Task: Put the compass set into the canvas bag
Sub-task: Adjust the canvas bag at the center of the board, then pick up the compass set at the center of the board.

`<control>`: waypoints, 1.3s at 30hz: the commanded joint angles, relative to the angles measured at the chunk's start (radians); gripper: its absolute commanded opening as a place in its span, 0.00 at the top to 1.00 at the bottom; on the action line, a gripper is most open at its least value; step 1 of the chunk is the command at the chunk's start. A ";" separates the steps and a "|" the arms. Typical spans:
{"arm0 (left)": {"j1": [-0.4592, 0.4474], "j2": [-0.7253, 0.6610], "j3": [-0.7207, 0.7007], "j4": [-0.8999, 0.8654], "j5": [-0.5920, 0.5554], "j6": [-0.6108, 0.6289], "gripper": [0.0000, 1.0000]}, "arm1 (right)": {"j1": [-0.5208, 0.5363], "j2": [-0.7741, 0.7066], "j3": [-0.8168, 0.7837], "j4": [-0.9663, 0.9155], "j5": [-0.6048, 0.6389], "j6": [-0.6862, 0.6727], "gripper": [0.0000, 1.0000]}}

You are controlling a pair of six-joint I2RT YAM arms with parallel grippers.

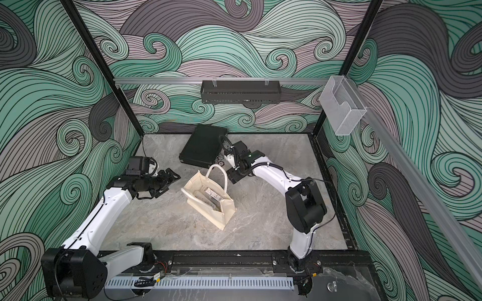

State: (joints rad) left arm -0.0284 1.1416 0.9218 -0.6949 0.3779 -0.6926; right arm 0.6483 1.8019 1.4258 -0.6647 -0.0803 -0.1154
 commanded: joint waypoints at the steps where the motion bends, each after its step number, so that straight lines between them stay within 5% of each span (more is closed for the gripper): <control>1: 0.003 0.015 0.027 -0.027 -0.014 -0.013 0.15 | 0.057 -0.028 -0.040 -0.024 -0.067 0.029 0.23; 15: 0.003 0.005 0.017 -0.034 -0.014 -0.010 0.15 | 0.191 -0.029 -0.015 -0.002 -0.130 0.143 0.23; 20: 0.003 0.000 0.014 -0.041 -0.016 -0.005 0.15 | 0.136 -0.010 0.020 -0.008 0.009 0.036 0.20; 39: 0.002 0.015 0.020 -0.073 -0.040 0.002 0.15 | -0.042 0.381 0.410 -0.126 0.017 -0.215 0.19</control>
State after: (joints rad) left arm -0.0284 1.1545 0.9218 -0.7357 0.3561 -0.7002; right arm 0.6212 2.1643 1.7916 -0.7502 -0.0597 -0.2626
